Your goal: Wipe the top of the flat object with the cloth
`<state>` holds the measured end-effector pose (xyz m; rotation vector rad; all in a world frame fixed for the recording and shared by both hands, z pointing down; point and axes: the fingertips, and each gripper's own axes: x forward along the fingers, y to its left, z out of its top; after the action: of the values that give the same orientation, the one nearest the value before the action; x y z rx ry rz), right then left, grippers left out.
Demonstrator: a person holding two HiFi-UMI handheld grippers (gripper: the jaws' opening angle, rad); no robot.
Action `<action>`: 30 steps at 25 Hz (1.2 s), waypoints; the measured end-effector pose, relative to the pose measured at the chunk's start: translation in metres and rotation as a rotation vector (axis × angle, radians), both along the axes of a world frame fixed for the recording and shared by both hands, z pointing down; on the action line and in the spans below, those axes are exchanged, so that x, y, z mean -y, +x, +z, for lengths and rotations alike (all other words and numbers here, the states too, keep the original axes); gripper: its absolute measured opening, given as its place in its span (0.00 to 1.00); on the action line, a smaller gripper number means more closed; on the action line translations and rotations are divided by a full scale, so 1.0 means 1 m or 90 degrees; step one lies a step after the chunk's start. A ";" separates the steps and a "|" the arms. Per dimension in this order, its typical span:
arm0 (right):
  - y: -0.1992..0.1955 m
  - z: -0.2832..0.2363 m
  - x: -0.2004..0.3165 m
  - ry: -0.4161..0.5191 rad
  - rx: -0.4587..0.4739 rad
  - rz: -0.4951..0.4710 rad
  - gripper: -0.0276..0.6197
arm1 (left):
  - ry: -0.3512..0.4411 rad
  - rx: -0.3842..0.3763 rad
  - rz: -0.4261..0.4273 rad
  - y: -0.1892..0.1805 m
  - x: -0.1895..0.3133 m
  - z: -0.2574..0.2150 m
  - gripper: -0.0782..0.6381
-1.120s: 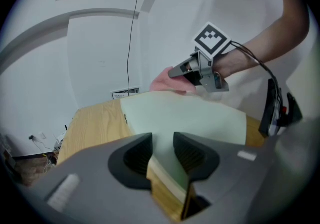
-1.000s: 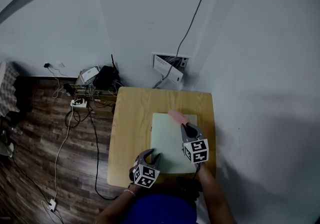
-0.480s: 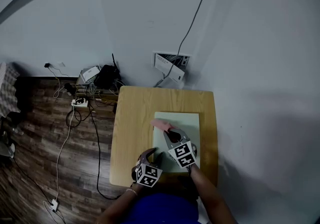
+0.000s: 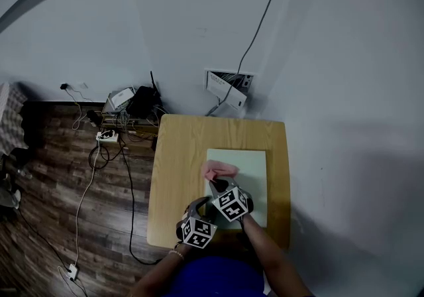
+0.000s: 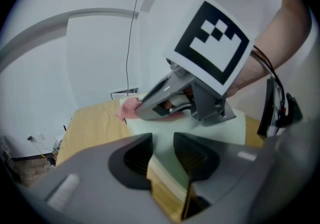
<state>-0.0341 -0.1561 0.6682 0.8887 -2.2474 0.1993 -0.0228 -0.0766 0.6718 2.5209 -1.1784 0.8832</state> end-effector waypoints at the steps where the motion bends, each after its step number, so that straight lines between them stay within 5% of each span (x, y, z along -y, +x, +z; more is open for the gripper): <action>1: -0.001 0.000 0.000 0.001 -0.002 -0.001 0.07 | 0.001 0.001 0.000 -0.001 0.000 0.000 0.30; 30: 0.039 0.003 -0.005 0.007 -0.024 0.030 0.07 | 0.005 0.008 -0.004 0.000 0.000 0.000 0.30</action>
<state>0.0046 -0.1508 0.6715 0.9440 -2.1968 0.1914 -0.0226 -0.0768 0.6716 2.5212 -1.1945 0.8951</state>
